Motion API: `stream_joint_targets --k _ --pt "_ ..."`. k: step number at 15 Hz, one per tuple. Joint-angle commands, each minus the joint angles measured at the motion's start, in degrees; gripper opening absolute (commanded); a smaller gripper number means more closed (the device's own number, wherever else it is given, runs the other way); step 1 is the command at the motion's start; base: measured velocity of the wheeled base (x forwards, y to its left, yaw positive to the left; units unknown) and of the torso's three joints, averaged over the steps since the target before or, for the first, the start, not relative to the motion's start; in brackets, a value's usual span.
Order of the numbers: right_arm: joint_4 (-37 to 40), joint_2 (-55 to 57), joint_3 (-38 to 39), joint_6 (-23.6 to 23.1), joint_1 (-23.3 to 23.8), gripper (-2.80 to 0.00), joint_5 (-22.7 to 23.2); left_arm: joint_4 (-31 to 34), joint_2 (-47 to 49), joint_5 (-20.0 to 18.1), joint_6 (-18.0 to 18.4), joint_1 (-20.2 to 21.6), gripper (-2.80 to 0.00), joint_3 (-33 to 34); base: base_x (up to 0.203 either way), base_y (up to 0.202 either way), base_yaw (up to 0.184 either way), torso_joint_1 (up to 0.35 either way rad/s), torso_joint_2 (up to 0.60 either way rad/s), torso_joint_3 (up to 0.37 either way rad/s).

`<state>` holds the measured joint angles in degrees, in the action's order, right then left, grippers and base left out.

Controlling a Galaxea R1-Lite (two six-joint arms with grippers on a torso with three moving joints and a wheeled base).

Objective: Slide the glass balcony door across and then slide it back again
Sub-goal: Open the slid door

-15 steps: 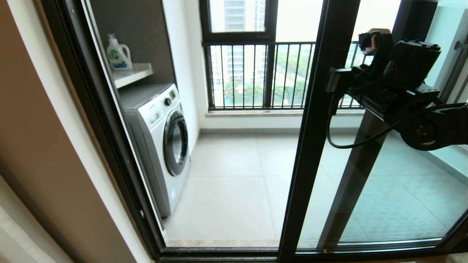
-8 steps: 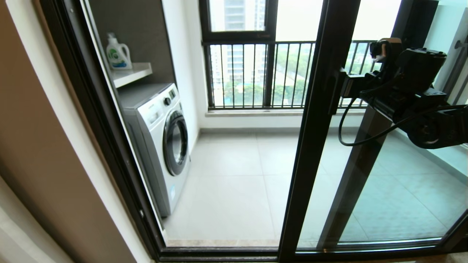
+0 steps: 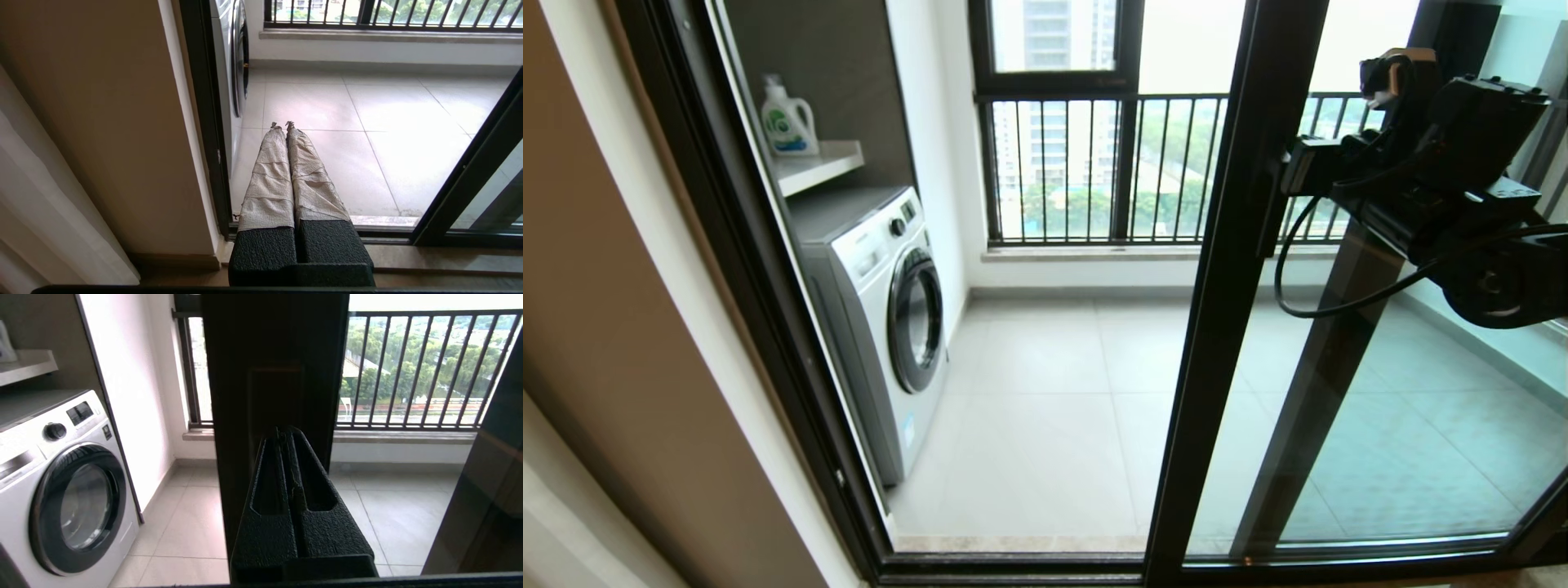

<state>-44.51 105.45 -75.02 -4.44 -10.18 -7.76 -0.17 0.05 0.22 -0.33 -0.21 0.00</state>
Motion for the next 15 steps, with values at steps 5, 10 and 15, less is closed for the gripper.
stream_joint_targets --k 5,10,15 --pt "0.2 0.1 0.6 -0.7 -7.3 -2.8 -1.4 0.0 0.0 0.0 0.0 0.0 -2.8 0.0 0.0 0.0 0.0 0.0 0.0 0.0" --pt "-0.3 5.5 0.7 -0.2 -2.7 -2.8 -2.5 0.0 0.0 0.0 0.0 0.0 -2.8 0.0 0.0 0.0 0.0 0.0 0.0 0.0" --pt "-0.3 5.5 0.6 -0.3 1.7 -2.8 -2.0 0.0 0.1 0.0 0.0 0.0 -2.8 0.0 0.0 0.0 0.0 0.0 0.0 0.0"
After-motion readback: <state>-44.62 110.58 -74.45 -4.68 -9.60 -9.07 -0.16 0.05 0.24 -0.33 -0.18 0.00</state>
